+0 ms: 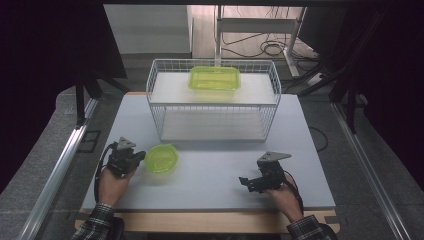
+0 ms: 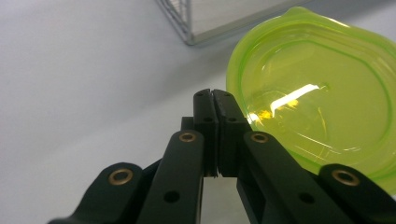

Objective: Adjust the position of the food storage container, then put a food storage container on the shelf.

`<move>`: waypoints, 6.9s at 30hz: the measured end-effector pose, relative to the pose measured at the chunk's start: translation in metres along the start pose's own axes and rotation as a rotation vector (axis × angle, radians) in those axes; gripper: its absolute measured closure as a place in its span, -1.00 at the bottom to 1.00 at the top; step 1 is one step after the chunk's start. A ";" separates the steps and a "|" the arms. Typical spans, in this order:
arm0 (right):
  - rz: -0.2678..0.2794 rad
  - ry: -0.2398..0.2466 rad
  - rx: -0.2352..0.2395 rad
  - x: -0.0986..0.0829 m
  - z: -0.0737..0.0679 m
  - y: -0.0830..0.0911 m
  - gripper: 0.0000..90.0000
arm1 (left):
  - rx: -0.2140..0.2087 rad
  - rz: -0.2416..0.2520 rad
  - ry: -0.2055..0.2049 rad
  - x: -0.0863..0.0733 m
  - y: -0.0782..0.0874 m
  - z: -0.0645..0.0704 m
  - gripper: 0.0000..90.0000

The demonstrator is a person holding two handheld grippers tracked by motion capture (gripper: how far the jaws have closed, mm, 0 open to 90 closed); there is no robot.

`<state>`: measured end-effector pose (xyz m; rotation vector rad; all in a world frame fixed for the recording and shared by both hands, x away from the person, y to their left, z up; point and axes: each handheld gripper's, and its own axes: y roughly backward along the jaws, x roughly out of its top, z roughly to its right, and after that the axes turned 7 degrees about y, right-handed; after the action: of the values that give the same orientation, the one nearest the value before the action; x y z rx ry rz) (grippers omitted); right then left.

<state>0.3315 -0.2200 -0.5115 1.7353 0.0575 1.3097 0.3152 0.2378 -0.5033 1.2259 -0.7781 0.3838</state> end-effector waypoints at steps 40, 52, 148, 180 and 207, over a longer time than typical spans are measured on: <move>-0.013 0.009 0.009 0.000 -0.002 -0.003 -0.92 | -0.227 -0.132 -0.145 -0.005 -0.036 0.079 0.99; -0.017 0.017 0.016 0.000 -0.003 -0.005 -0.92 | -0.294 -0.149 -0.192 0.002 -0.050 0.105 0.98; 0.050 -0.256 0.308 0.081 0.017 -0.048 -0.14 | -0.173 -0.044 -0.338 -0.051 -0.006 0.080 -1.00; -0.002 -0.430 0.490 0.087 0.020 -0.063 0.81 | -0.162 -0.052 -0.371 -0.052 -0.007 0.082 -1.00; 0.152 -0.460 0.495 0.116 0.035 -0.006 0.85 | -0.161 -0.041 -0.344 -0.050 -0.006 0.080 -1.00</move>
<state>0.4112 -0.1771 -0.4307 2.4721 -0.0163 1.0208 0.2586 0.1680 -0.5322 1.1680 -1.0553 0.0729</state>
